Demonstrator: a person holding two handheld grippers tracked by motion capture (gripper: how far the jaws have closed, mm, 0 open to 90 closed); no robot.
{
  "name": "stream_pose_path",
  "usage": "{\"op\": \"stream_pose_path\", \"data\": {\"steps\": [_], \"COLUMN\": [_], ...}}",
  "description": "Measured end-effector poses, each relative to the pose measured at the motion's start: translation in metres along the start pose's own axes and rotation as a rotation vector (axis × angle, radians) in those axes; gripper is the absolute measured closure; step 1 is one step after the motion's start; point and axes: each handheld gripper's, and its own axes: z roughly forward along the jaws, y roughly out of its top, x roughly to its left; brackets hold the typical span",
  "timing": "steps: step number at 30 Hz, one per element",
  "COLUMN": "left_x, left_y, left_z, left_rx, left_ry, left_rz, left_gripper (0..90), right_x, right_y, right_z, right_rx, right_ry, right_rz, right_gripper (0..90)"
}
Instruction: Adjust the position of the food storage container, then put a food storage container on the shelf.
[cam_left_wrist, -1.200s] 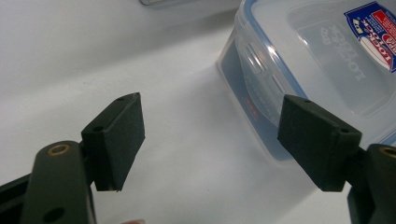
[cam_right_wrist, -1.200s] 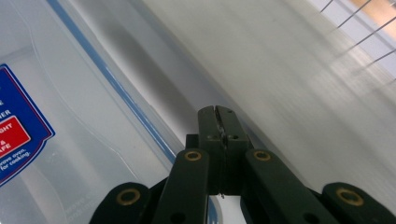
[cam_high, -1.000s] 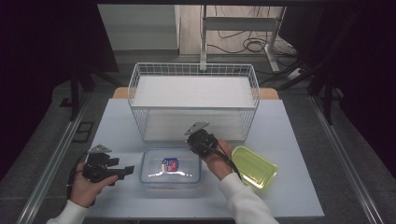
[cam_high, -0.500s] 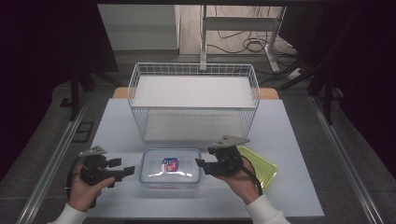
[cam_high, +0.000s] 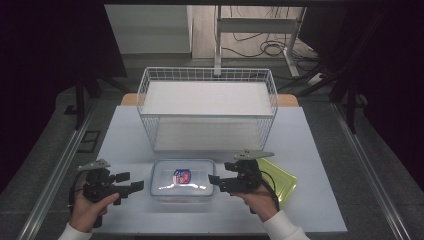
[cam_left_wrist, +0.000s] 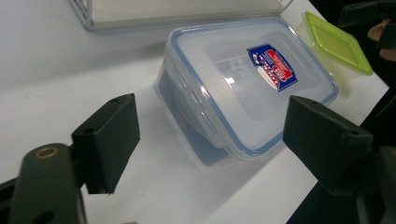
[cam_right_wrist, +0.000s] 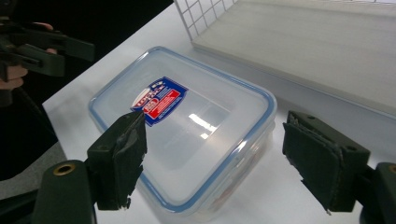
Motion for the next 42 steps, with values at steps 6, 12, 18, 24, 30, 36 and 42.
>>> {"op": "stream_pose_path", "data": {"steps": [6,12,18,24,30,36,42], "left_x": [0.002,0.003,0.009,0.020,0.028,0.028,0.029], "left_y": [0.002,0.006,0.011,0.009,0.008,0.007,0.006], "left_z": [0.006,0.016,0.029,0.040,0.050,0.069,0.079], "left_rx": [0.000,0.017,0.035,0.060,0.082,0.129,0.169], "left_ry": [-0.050,-0.082,-0.125,-0.175,-0.182,-0.209,-0.239], "left_rz": [-0.057,-0.079,-0.136,-0.216,-0.256,-0.267,-0.273], "left_gripper": [15.2,11.4,7.5,6.9,8.2,11.8,16.7], "right_x": [-0.002,-0.001,0.003,0.006,0.008,0.008,0.006], "right_y": [-0.003,-0.007,-0.008,-0.008,-0.009,-0.009,-0.010], "right_z": [0.002,0.001,0.000,0.003,0.008,0.008,0.006], "right_rx": [-0.008,-0.002,-0.005,0.000,0.003,0.006,0.005], "right_ry": [0.027,0.022,0.029,0.037,0.044,0.037,0.034], "right_rz": [0.059,0.082,0.088,0.093,0.088,0.080,0.083], "right_gripper": [20.6,20.1,20.1,20.2,20.5,20.7,20.9]}}
